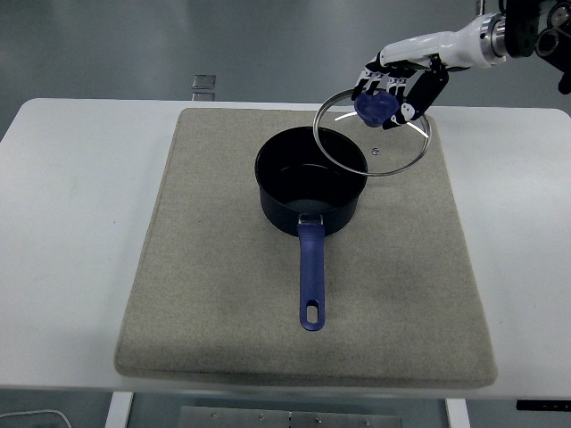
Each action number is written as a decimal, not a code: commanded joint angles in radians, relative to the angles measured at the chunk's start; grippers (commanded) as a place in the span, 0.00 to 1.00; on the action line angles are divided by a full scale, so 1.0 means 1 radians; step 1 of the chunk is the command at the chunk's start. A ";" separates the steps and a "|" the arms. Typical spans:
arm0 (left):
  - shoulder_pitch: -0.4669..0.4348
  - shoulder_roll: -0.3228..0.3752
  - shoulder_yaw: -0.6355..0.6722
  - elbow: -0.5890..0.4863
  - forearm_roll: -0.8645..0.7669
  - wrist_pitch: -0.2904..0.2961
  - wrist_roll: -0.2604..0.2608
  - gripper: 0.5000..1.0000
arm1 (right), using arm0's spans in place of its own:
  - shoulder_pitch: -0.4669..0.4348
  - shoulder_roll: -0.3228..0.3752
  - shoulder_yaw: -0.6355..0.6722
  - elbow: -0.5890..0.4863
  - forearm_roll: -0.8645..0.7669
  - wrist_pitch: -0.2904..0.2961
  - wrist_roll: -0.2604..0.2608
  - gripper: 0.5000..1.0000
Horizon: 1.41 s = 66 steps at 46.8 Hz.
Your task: Lift the pot lid and place it to the right of the pot.
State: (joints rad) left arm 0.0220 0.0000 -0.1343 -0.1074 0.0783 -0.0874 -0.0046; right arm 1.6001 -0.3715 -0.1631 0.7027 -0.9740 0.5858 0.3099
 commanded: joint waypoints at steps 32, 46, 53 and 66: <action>0.001 0.000 0.001 0.000 0.000 0.000 0.000 1.00 | -0.147 -0.078 0.036 -0.106 -0.003 -0.041 -0.008 0.00; -0.001 0.000 -0.001 0.000 0.000 0.000 0.000 1.00 | -0.227 -0.056 0.045 -0.118 -0.003 -0.113 -0.006 0.00; -0.001 0.000 -0.001 0.000 0.000 0.000 0.000 1.00 | -0.241 -0.044 0.045 -0.118 -0.003 -0.127 -0.006 0.00; 0.000 0.000 0.001 0.000 0.000 0.000 0.000 1.00 | -0.272 -0.018 0.045 -0.118 -0.003 -0.161 -0.006 0.00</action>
State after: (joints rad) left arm 0.0218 0.0000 -0.1339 -0.1074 0.0782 -0.0874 -0.0045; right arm 1.3356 -0.3975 -0.1181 0.5846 -0.9773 0.4345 0.3040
